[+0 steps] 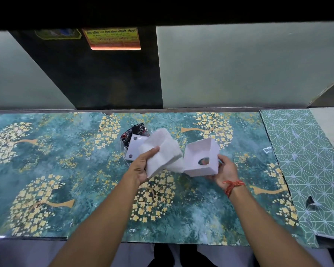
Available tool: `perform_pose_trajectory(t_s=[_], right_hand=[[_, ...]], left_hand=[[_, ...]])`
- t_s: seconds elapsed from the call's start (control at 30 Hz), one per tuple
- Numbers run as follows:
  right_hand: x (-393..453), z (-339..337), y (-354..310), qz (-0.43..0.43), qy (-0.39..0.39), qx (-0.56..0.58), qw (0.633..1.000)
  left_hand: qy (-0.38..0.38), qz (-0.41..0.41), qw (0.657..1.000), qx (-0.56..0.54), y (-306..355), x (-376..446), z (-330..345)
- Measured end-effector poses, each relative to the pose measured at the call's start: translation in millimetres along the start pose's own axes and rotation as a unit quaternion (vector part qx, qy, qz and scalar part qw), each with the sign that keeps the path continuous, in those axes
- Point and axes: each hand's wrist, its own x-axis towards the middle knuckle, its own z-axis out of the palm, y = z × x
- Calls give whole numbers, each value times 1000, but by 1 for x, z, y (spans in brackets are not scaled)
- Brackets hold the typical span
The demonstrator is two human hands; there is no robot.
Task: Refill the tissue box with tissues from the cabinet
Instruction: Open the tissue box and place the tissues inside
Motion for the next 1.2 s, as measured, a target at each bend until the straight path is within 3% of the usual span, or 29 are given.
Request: perform_pose_trajectory(t_s=[0.13, 0.27, 0.33, 0.4, 0.47, 0.53, 0.6, 0.67, 0.87, 0.97, 1.07, 1.2], right_hand=[[-2, 12, 35, 39, 12, -56, 998], [1, 8, 51, -6, 63, -194, 979], [1, 1, 48, -63, 88, -316, 943], [-6, 1, 39, -155, 150, -452, 866], [-23, 11, 30, -268, 197, -426, 841], [-37, 28, 20, -308, 147, -329, 880], [-51, 49, 14, -208, 38, -220, 952], [-57, 61, 10, -105, -36, -169, 979], [-57, 53, 13, 3, -110, -145, 983], [-56, 41, 12, 14, -148, -163, 975], [-58, 40, 13, -17, -127, -191, 973], [-50, 34, 9, -61, -54, -258, 963]], left_hand=[[-96, -10, 993, -66, -9, -1, 3], [-145, -7, 987, -69, -15, -4, 10], [-131, 10, 991, -21, -18, -1, 9], [-116, 15, 993, 12, -20, 0, 6], [-111, 12, 993, 35, -24, 0, 5], [-112, 15, 992, 52, -27, -1, 8], [-112, 23, 989, 90, -29, -6, 15], [-103, 25, 984, 140, -31, -13, 25], [-45, 66, 983, 166, -37, -16, 35], [-30, 85, 981, 173, -42, -16, 41], [0, 101, 979, 178, -52, -13, 49], [8, 53, 989, 140, -57, -15, 53]])
